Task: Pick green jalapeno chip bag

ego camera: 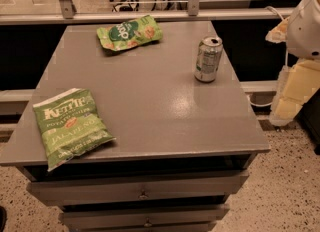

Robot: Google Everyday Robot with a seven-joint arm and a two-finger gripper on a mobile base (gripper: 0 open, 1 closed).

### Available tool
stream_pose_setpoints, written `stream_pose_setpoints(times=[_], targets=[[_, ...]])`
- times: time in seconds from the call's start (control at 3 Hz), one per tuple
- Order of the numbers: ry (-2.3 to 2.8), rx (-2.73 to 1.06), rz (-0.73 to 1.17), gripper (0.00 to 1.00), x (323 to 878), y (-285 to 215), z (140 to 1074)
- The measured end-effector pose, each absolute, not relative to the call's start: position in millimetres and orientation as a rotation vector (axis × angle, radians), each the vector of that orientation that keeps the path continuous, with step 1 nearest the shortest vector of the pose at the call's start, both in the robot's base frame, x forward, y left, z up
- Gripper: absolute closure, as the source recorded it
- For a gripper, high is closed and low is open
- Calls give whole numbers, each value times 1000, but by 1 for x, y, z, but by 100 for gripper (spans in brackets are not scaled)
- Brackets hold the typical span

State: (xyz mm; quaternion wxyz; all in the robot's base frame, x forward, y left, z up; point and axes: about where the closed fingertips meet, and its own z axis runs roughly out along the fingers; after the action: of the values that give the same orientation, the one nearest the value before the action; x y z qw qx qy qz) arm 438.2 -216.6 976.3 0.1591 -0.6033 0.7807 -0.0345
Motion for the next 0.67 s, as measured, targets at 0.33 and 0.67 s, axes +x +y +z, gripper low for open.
stream_pose_setpoints(times=[0.33,0.67], targets=[[2232,-1724,-99,0,438,-217,976],[2207,-1737,20,0,437,-181,953]])
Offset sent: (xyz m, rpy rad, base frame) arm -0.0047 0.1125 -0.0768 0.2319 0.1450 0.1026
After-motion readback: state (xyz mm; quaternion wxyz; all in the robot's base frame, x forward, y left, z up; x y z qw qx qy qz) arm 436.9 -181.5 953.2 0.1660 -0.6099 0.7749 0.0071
